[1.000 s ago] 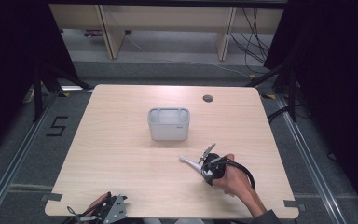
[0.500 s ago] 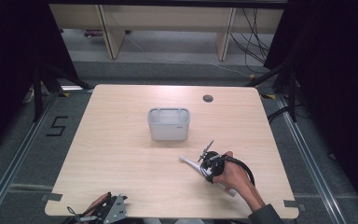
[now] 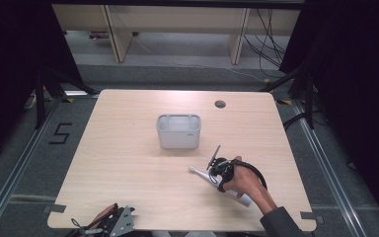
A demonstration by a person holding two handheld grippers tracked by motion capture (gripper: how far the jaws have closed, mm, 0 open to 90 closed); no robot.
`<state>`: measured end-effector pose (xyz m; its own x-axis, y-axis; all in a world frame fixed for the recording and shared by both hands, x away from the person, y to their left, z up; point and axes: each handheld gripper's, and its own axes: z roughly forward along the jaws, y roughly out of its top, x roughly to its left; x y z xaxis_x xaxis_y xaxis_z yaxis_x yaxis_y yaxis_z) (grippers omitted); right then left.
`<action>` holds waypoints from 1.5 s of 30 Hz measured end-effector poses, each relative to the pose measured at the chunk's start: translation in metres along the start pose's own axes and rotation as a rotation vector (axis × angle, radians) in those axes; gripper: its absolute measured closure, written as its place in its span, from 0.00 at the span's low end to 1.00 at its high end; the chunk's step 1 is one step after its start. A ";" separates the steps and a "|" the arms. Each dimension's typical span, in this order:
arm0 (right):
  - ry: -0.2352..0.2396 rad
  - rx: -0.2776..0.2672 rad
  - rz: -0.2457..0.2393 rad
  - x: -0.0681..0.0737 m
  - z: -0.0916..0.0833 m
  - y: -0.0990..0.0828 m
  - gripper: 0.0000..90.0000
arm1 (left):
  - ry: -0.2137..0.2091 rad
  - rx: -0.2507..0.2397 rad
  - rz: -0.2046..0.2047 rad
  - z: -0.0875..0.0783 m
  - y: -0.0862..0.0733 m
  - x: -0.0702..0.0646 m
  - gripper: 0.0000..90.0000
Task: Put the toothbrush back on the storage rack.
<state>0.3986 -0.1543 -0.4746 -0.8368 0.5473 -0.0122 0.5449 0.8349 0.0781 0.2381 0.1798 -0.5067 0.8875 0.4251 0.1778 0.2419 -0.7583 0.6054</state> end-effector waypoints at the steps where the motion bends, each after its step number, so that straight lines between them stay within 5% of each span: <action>1: 0.007 0.008 -0.023 -0.002 0.000 0.001 0.73 | 0.001 0.000 0.000 0.000 0.000 0.000 0.17; 12: -0.017 0.060 -0.049 -0.004 0.002 0.008 0.74 | 0.003 -0.001 0.002 0.000 0.000 0.000 0.17; 24: 0.009 0.013 -0.041 0.004 -0.003 0.003 0.74 | 0.006 -0.004 0.001 0.000 0.000 0.000 0.17; 28: 0.003 -0.064 -0.063 0.006 -0.018 -0.005 0.74 | 0.007 -0.002 -0.002 0.000 0.000 0.001 0.17; 30: -0.002 -0.097 -0.031 0.007 -0.027 -0.010 0.74 | 0.002 -0.001 -0.001 0.000 0.000 0.000 0.17; 35: -0.012 -0.272 -0.036 0.005 -0.048 -0.022 0.74 | 0.006 -0.002 -0.005 0.000 0.000 0.001 0.17; 43: -0.011 -0.428 0.017 0.001 -0.065 -0.035 0.74 | 0.004 0.000 -0.007 0.000 0.000 0.001 0.17; 45: -0.024 -0.475 -0.001 -0.003 -0.068 -0.037 0.74 | 0.004 0.000 -0.006 0.000 0.000 0.001 0.17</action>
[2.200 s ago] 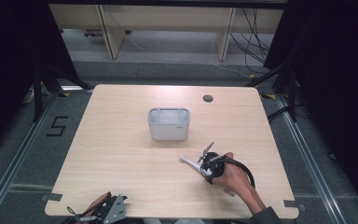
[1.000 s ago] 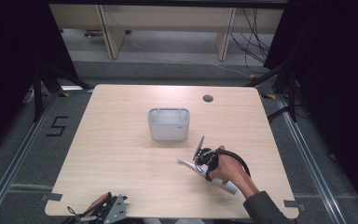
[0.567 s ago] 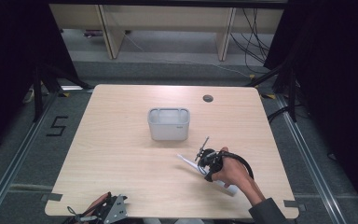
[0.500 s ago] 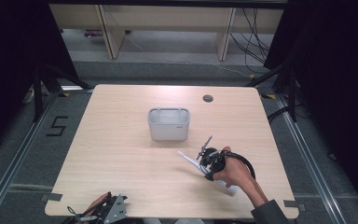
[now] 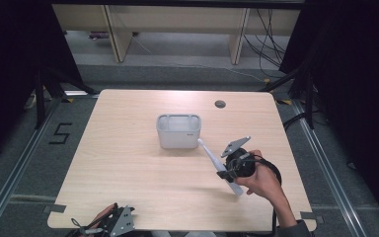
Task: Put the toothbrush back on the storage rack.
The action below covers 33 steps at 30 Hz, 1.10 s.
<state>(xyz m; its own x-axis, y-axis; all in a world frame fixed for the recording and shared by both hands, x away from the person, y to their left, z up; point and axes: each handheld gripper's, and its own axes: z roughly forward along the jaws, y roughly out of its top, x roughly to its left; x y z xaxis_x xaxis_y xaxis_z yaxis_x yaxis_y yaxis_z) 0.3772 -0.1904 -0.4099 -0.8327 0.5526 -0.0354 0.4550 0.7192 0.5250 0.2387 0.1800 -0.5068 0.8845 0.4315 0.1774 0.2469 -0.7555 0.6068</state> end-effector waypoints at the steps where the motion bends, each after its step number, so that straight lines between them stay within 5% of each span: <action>1: 0.008 0.002 0.039 0.001 -0.002 0.000 0.74 | -0.001 0.000 0.000 0.000 0.000 0.000 0.17; 3: -0.035 -0.081 0.043 0.002 -0.005 0.001 0.74 | -0.002 0.004 -0.001 0.000 0.000 0.000 0.17; 5: -0.048 -0.096 0.038 0.002 -0.006 0.001 0.74 | -0.002 0.000 -0.001 0.000 0.000 0.000 0.17; 6: -0.043 -0.133 -0.008 -0.001 -0.006 0.001 0.74 | -0.001 0.000 0.001 0.000 0.000 0.000 0.17; 15: -0.056 -0.227 0.039 -0.009 -0.011 -0.001 0.74 | 0.003 -0.002 0.005 0.000 0.000 0.000 0.17; 21: -0.104 -0.349 0.064 -0.011 -0.016 0.002 0.74 | 0.003 -0.003 0.007 -0.001 0.001 0.000 0.17; 33: -0.105 -0.405 0.124 -0.019 -0.012 0.007 0.74 | 0.004 -0.005 0.007 -0.001 0.000 0.000 0.17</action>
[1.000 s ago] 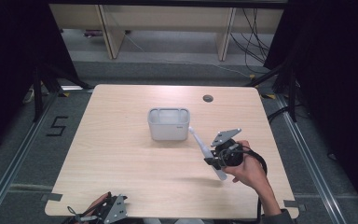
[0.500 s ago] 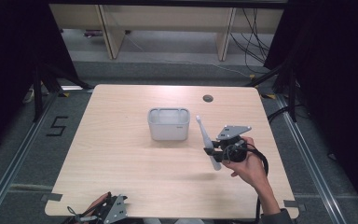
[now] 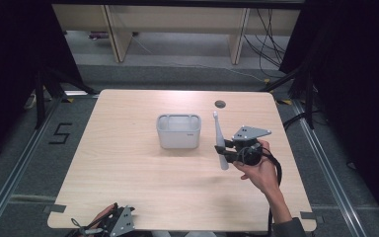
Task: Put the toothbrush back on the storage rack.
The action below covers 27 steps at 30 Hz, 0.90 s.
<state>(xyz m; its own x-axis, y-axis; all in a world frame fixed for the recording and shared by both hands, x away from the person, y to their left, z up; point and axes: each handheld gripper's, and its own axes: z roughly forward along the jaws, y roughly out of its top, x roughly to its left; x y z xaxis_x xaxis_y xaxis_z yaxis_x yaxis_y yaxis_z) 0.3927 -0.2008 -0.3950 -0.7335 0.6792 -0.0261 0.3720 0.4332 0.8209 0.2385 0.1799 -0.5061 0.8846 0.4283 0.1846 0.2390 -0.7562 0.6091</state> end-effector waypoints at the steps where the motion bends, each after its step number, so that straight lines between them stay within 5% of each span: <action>1: -0.006 -0.012 -0.019 -0.002 0.001 0.001 0.74 | 0.000 0.001 -0.001 0.000 0.000 0.000 0.17; 6: 0.002 -0.010 0.002 -0.003 0.005 0.004 0.74 | -0.003 0.005 0.000 -0.001 0.000 0.000 0.17; 13: -0.030 -0.086 -0.008 -0.007 0.010 0.010 0.74 | -0.002 0.005 -0.002 0.000 0.000 0.000 0.17; 18: -0.032 -0.093 0.061 -0.007 0.014 0.014 0.74 | -0.004 0.007 -0.002 0.000 0.000 0.000 0.17; 19: -0.037 -0.109 0.025 -0.011 0.016 0.015 0.74 | -0.004 0.007 -0.001 0.000 0.000 0.000 0.17; 27: -0.031 -0.125 0.066 -0.013 0.022 0.024 0.74 | -0.004 0.005 -0.001 0.000 0.000 0.000 0.17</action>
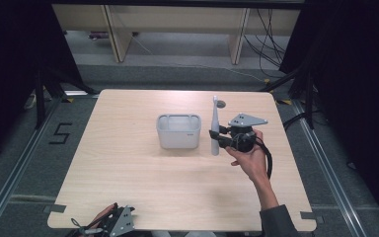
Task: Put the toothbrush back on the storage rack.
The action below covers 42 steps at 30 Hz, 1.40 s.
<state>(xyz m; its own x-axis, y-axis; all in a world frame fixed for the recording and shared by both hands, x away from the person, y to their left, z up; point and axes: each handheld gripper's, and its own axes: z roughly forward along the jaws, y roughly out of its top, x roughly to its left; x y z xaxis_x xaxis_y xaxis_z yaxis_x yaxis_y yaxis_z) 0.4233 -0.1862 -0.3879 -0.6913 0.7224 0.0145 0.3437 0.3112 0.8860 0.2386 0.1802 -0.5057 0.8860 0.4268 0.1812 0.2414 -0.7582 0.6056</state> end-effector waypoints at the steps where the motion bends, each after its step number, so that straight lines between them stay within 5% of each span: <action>1: 0.000 0.000 0.000 0.000 0.000 0.000 0.74 | 0.000 -0.001 -0.002 0.001 0.000 0.000 0.17; 15: 0.010 -0.036 0.034 0.002 0.012 0.024 0.74 | 0.001 -0.005 0.003 0.001 0.000 0.000 0.17; 17: 0.003 -0.051 0.004 -0.001 0.014 0.027 0.74 | 0.004 -0.004 0.004 0.000 0.000 0.000 0.17; 18: 0.015 -0.049 0.038 0.001 0.014 0.027 0.74 | 0.002 -0.004 0.003 0.000 0.000 0.000 0.17; 21: -0.005 -0.066 0.013 -0.001 0.015 0.031 0.74 | 0.003 -0.004 0.004 0.001 0.000 0.000 0.17; 42: -0.002 -0.043 0.042 0.001 0.027 0.064 0.74 | -0.004 -0.005 0.005 0.000 0.000 0.000 0.17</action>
<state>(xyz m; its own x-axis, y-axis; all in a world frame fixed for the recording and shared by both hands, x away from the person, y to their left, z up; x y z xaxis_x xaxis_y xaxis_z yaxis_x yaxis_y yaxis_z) 0.4614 -0.1487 -0.3432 -0.6757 0.7354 0.0515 0.3449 0.2536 0.9037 0.2382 0.1801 -0.5056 0.8886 0.4212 0.1815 0.2348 -0.7577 0.6089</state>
